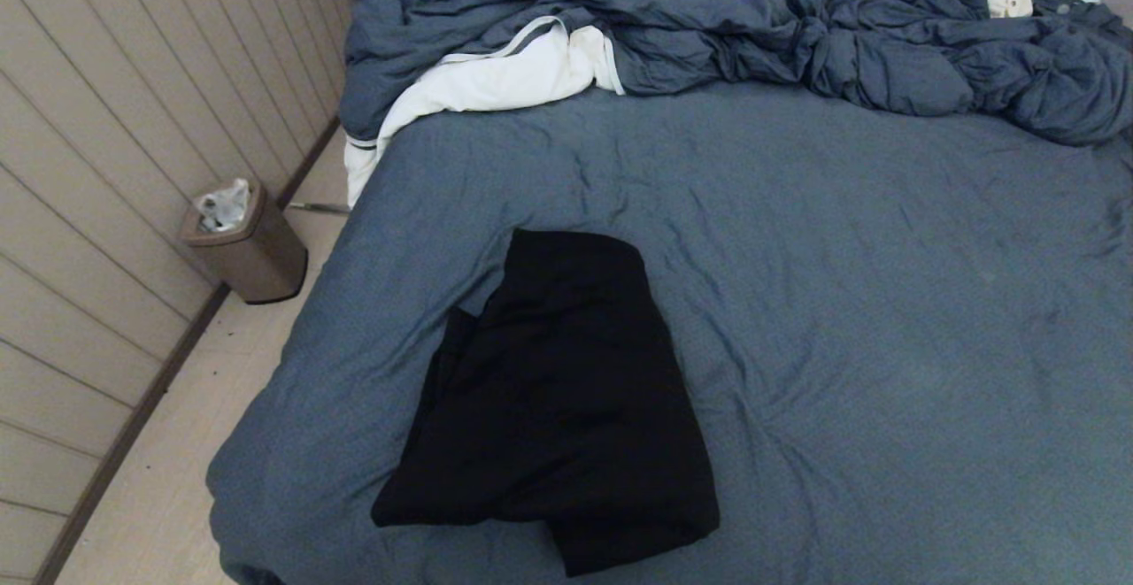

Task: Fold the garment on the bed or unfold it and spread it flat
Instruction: Unfold the black sweatshirt

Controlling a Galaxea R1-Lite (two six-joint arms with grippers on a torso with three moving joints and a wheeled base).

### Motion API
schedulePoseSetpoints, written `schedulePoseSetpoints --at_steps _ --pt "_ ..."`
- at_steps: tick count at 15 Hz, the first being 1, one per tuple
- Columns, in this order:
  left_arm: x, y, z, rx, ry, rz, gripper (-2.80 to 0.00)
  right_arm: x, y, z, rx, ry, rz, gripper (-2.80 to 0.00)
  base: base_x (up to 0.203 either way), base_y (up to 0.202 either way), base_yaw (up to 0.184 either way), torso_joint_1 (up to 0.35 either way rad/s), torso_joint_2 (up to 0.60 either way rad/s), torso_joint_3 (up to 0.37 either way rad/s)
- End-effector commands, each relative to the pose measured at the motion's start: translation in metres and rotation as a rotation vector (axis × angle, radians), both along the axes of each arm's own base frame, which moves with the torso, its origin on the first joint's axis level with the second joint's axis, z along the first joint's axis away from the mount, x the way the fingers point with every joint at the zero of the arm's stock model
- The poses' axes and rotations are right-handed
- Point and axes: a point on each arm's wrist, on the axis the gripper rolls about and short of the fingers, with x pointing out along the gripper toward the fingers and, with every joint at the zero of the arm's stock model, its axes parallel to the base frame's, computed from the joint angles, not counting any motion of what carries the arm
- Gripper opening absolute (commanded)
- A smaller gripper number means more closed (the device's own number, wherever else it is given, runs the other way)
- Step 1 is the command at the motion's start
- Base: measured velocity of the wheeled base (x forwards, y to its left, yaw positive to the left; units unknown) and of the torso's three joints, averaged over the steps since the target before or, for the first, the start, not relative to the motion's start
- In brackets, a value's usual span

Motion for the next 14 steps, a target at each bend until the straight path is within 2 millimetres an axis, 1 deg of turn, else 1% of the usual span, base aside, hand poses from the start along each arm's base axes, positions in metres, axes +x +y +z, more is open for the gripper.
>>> schedulePoseSetpoints --at_steps 1,14 --pt "0.0001 0.0000 0.0000 -0.001 0.002 0.000 -2.80 0.0002 0.0000 0.0001 -0.001 0.002 0.001 -2.80 0.000 0.000 0.000 0.000 0.00 0.000" --pt "0.0001 0.0000 0.0000 -0.001 0.002 0.000 -2.80 0.0002 0.0000 0.0001 -0.001 0.002 0.001 -2.80 0.000 0.000 0.000 0.000 0.00 0.000"
